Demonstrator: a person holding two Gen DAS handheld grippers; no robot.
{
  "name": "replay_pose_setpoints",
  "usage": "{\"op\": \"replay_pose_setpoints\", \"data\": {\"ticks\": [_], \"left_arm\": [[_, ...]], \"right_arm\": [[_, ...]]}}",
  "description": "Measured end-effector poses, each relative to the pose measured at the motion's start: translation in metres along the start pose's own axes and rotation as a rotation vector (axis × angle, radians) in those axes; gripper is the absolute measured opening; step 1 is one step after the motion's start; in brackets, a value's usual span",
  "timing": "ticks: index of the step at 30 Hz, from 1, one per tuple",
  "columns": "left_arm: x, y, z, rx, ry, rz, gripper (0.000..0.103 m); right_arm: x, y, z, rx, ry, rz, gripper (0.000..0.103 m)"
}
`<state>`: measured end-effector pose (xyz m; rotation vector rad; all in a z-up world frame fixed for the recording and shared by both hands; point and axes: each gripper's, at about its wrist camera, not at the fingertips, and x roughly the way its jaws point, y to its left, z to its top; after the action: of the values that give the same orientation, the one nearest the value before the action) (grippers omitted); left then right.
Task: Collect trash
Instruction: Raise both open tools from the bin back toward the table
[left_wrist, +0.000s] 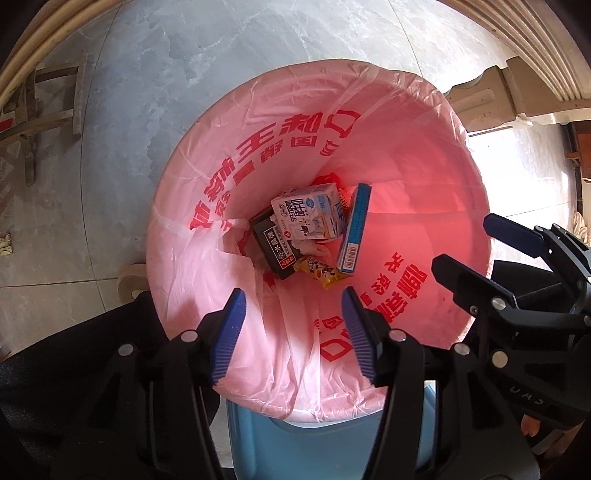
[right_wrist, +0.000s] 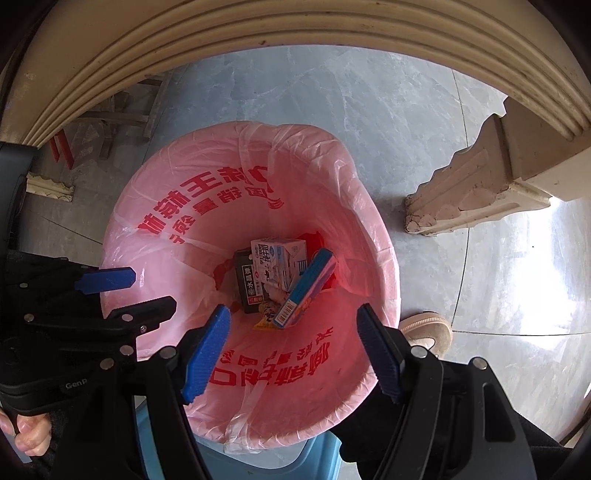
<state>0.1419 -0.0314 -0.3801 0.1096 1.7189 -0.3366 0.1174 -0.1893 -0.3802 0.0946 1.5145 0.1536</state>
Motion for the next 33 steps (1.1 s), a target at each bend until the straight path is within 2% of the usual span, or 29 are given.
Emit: {"op": "replay_pose_setpoints", "data": {"ticks": [17, 21, 26, 33], "left_arm": [[-0.017, -0.002, -0.011, 0.015, -0.040, 0.038, 0.055], [-0.032, -0.002, -0.022, 0.017, -0.060, 0.053, 0.060], [-0.073, -0.004, -0.040, 0.031, -0.112, 0.054, 0.066], [-0.179, -0.009, -0.071, 0.070, -0.250, 0.065, 0.073]], "right_arm": [[-0.015, 0.006, -0.007, -0.019, -0.037, -0.017, 0.074], [-0.033, 0.013, -0.013, -0.030, -0.059, -0.018, 0.074], [-0.072, 0.018, -0.025, -0.025, -0.102, 0.015, 0.079], [-0.163, 0.035, -0.032, -0.095, -0.204, 0.054, 0.082]]}}
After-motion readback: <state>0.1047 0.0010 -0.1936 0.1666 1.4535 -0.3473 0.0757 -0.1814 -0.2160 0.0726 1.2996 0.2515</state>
